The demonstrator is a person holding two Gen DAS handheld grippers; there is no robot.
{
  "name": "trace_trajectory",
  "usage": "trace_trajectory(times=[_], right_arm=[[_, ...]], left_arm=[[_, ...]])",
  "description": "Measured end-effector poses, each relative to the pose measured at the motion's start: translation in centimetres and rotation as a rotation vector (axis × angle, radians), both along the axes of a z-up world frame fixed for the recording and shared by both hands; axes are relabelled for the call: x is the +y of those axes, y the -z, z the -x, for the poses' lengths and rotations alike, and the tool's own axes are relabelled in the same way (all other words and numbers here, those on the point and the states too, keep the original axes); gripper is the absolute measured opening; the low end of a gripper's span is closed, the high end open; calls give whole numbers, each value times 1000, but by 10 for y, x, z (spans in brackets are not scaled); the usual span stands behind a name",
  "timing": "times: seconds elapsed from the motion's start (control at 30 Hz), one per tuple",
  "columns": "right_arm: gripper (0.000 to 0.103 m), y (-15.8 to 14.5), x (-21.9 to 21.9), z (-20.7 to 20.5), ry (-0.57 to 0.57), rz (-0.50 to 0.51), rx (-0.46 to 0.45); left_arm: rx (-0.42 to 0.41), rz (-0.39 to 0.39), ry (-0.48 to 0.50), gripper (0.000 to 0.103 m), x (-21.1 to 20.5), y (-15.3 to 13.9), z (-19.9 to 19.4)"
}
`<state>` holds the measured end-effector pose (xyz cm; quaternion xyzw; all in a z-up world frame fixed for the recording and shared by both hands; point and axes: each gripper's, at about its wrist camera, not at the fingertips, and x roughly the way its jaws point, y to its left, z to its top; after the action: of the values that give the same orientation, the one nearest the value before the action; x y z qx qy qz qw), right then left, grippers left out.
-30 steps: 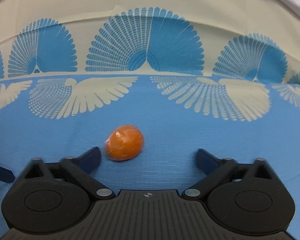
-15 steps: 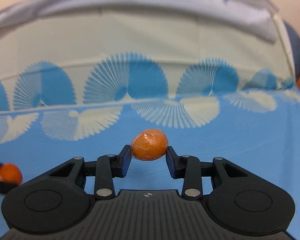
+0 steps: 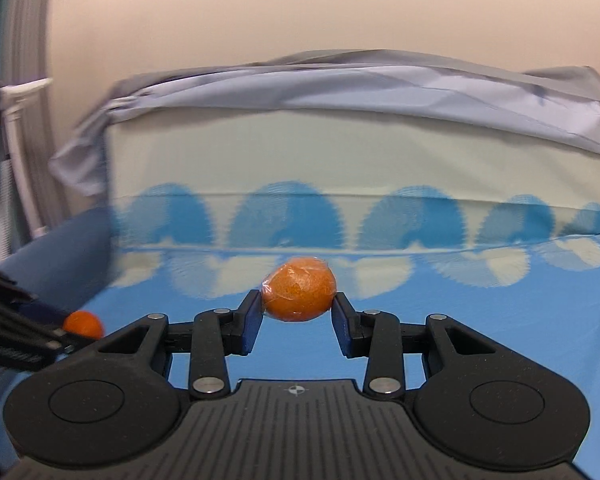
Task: Organize fruits
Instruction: 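Carry the mandarin and wrapped orange over the plate with both grippers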
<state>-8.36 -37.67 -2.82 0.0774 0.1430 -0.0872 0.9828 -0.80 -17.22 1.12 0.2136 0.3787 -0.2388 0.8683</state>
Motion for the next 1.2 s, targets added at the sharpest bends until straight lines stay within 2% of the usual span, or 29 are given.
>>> trace_trajectory(times=[0.13,0.33,0.43,0.53,0.8,1.2], right_arm=[[40,-7,53,31,-89,-58,26],[40,-10,131,68,-216,15,71],[40,-8,157,78,-260,13,106],[40,-5,180,89,-283,51,121],[40,-10,203,93,-301,87,136],[40,-10,206,86,-318,108,177]], left_arm=[[-2,-9,-83,38,59,-8,28],[-19,-25,-181,38,125,-10,67],[-9,-18,-213,38,150,-9,82],[3,1,-247,38,172,-8,91],[8,48,-272,38,197,-12,98],[52,71,-283,38,201,-4,89]])
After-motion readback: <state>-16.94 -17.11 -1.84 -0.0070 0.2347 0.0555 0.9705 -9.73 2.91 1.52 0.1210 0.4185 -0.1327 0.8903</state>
